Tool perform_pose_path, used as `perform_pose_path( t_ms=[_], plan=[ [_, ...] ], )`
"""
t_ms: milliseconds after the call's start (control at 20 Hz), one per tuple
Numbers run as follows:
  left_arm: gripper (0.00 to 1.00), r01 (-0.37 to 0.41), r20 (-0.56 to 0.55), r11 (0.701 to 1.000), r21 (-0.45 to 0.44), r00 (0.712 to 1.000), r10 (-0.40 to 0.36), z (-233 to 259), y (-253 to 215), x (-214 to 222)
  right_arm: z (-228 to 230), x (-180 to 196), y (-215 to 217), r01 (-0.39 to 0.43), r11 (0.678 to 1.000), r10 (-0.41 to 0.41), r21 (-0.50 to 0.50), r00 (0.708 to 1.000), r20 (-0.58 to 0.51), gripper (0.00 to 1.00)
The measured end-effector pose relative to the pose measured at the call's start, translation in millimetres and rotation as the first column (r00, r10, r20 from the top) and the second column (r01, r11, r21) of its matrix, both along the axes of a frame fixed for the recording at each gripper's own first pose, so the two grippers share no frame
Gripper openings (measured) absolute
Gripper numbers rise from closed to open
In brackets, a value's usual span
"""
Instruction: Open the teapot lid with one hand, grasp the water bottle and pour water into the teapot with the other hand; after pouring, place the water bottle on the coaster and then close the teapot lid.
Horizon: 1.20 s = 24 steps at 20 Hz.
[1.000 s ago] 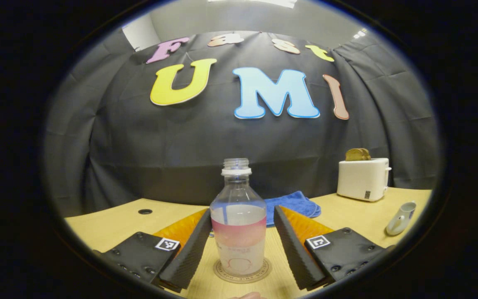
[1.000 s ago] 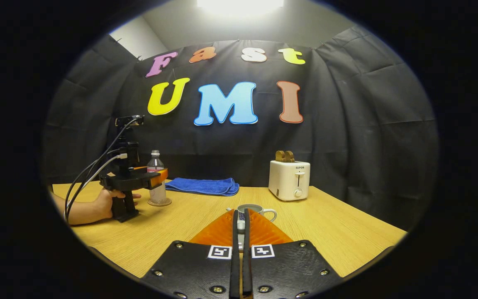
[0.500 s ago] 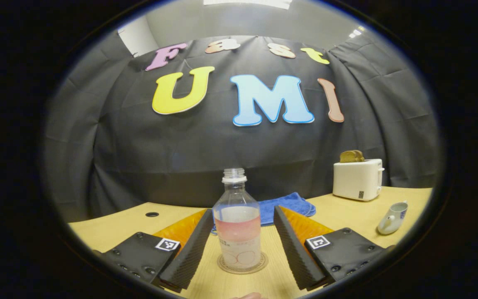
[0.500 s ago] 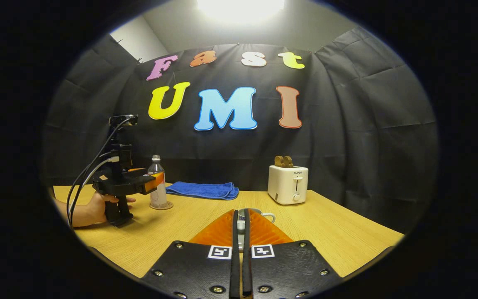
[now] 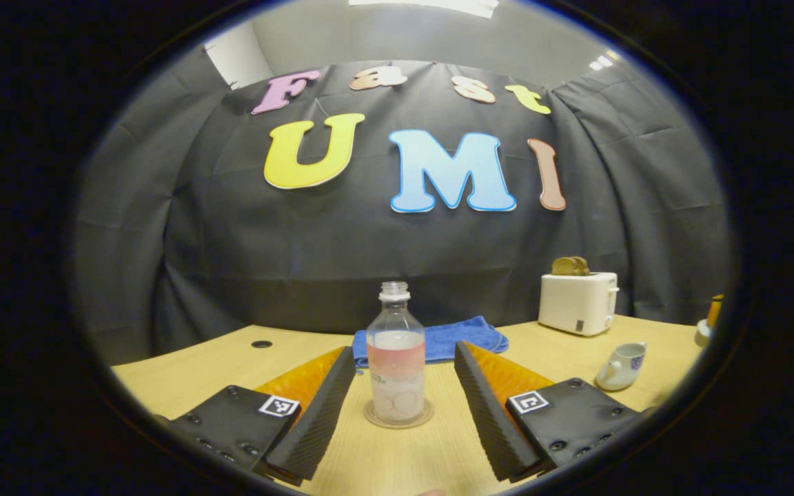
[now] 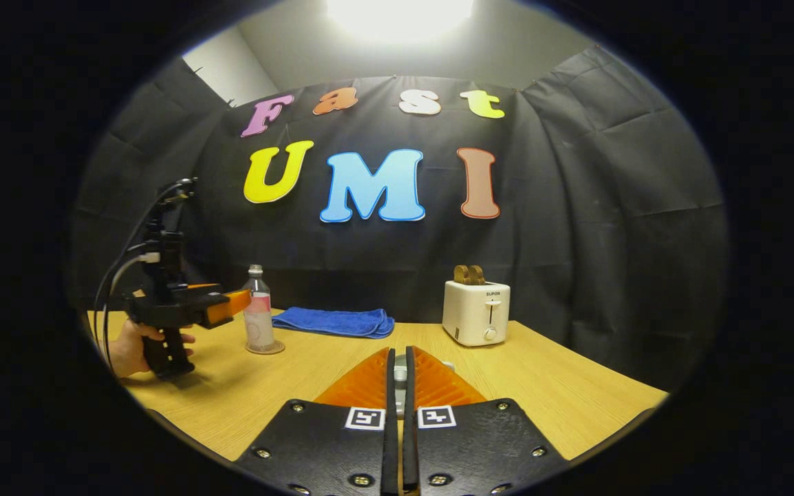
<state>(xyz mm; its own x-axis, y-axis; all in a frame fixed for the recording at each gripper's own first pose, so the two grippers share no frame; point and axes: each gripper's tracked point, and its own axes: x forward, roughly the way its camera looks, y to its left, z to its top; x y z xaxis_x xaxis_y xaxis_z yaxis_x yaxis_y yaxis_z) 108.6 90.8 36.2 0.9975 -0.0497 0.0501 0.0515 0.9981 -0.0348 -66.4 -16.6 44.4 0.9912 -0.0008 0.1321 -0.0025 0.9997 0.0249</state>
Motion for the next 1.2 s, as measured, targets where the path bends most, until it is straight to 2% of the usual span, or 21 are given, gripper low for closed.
perform_pose_path(
  t_ms=[250,400,750,950,1200],
  plan=[
    [1.0,0.04,0.017,0.999,-0.038,0.999,-0.039,2,-22,-62,14,45,-6,0.018,1.0,-0.018,-0.008,0.999,0.031,0.03],
    [1.0,0.042,0.021,0.997,-0.067,0.999,-0.041,0,-30,-79,9,72,-6,0.019,1.0,-0.019,-0.006,1.0,0.008,0.03],
    [1.0,0.083,-0.028,0.993,-0.09,0.996,-0.085,-20,-50,-81,-12,121,-14,0.051,0.998,-0.052,-0.03,0.998,-0.035,0.03],
    [1.0,0.091,-0.025,0.991,-0.101,0.995,-0.094,-22,-54,-80,-29,131,-17,0.067,0.997,-0.069,-0.027,0.994,-0.088,0.03],
    [1.0,0.097,-0.027,0.99,-0.099,0.995,-0.1,-25,-57,-80,-32,138,-14,0.066,0.997,-0.069,-0.037,0.993,-0.092,0.03]
  ],
)
